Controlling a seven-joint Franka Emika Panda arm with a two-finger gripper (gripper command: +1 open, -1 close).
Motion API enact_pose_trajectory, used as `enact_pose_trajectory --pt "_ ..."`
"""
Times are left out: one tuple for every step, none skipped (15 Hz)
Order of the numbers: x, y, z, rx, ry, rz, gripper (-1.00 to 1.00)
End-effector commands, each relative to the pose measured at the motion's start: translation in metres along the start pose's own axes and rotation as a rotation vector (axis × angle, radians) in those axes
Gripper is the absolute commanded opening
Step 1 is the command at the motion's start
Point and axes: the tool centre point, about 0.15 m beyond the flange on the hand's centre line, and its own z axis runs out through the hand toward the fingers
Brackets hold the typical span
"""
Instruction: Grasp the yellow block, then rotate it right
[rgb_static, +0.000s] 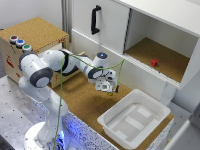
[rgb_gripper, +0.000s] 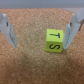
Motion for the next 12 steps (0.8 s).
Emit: enact_pose_trajectory --pt "0.035 0.029 0.034 0.028 -0.091 -0.002 1.0" --pt "0.036 0.028 0.036 0.032 -0.092 -0.008 1.0" --pt "0.036 0.026 0.037 0.043 -0.093 -0.012 1.0" --pt "0.037 0.027 0.038 0.055 -0.095 -0.006 1.0" --pt "0.037 0.029 0.039 0.071 -0.097 -0.002 1.0" --pt "0.037 0.03 0.04 0.076 -0.099 0.003 1.0" --pt "0.04 0.031 0.041 0.089 -0.102 0.003 1.0" --pt "0.042 0.031 0.042 0.093 -0.1 0.001 1.0" --pt "0.044 0.032 0.041 0.1 -0.097 0.004 1.0" --pt "0.045 0.033 0.04 0.109 -0.096 0.002 -1.0" --pt "0.046 0.033 0.04 0.114 -0.093 0.006 -1.0" --pt "0.046 0.034 0.041 0.122 -0.095 0.009 -1.0"
